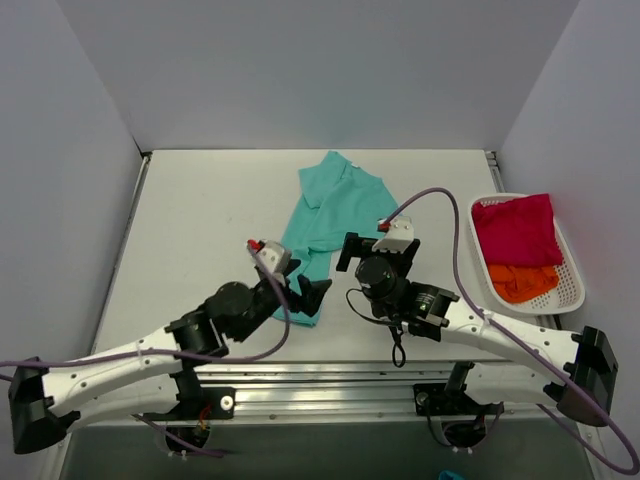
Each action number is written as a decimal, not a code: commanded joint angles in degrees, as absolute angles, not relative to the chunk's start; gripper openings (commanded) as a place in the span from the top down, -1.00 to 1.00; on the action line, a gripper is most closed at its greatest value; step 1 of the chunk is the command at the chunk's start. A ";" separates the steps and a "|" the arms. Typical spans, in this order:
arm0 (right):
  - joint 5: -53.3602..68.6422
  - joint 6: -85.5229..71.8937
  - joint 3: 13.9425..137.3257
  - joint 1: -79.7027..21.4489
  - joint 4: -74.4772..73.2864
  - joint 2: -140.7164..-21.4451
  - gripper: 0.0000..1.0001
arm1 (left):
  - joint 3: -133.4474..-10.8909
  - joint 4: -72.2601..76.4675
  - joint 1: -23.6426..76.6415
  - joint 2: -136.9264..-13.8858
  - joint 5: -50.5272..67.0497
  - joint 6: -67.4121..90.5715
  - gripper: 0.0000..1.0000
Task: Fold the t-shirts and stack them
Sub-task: Flatten out the tshirt
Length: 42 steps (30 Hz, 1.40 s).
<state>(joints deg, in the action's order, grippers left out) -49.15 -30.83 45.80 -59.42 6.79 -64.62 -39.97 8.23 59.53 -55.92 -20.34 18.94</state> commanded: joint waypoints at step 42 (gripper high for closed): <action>-19.95 -33.57 36.74 -29.36 11.87 -69.26 -0.99 | -28.92 -6.68 44.21 -71.28 -29.88 51.85 -0.34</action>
